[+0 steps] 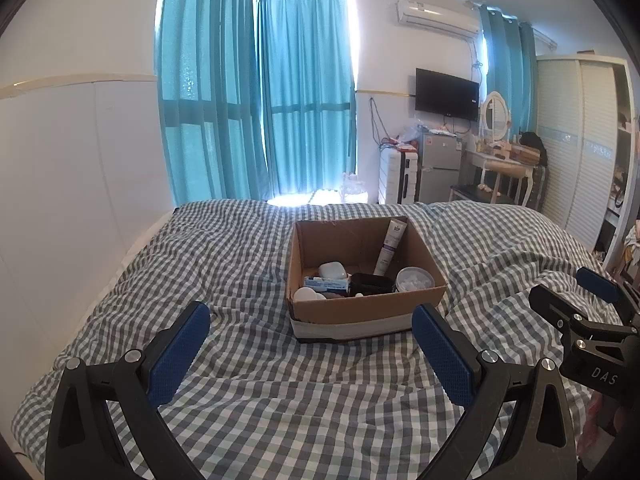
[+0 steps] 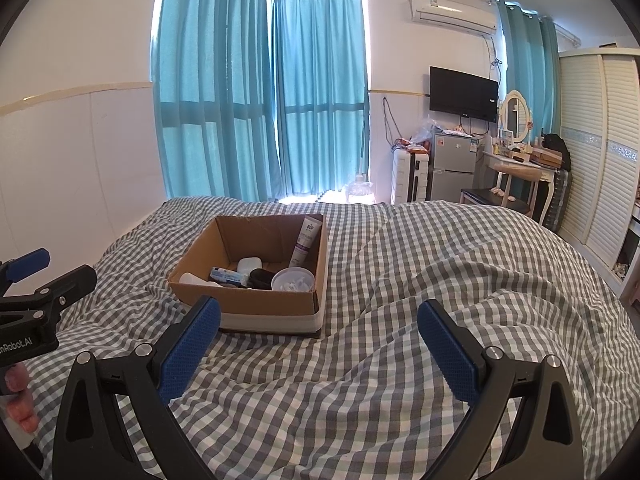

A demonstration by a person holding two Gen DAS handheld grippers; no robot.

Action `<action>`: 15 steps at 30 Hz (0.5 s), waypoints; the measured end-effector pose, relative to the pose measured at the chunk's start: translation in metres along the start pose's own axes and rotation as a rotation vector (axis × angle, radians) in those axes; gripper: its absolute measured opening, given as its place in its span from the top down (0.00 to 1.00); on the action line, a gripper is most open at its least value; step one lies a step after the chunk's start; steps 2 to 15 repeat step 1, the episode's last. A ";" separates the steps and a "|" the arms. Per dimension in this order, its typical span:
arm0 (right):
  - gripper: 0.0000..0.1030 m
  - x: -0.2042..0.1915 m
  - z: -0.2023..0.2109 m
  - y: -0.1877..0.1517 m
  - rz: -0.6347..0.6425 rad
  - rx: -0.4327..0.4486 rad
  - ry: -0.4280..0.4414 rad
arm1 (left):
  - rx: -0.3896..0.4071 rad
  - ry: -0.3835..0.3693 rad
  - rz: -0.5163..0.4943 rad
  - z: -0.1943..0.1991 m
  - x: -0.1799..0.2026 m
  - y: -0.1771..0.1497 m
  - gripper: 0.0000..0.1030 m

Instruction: Organize objects

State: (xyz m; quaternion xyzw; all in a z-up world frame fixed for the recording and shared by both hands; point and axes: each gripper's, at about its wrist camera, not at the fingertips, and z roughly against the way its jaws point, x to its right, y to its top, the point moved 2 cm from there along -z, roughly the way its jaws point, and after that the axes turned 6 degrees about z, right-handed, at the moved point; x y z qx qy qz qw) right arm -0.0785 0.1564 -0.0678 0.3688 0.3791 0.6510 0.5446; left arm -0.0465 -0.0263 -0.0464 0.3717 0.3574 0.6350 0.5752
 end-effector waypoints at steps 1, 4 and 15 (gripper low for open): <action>0.04 0.000 0.000 0.000 0.000 0.000 0.000 | 0.001 0.004 -0.003 0.000 0.000 0.000 0.00; 0.04 0.000 0.000 0.000 0.000 0.000 0.000 | 0.001 0.004 -0.003 0.000 0.000 0.000 0.00; 0.04 0.000 0.000 0.000 0.000 0.000 0.000 | 0.001 0.004 -0.003 0.000 0.000 0.000 0.00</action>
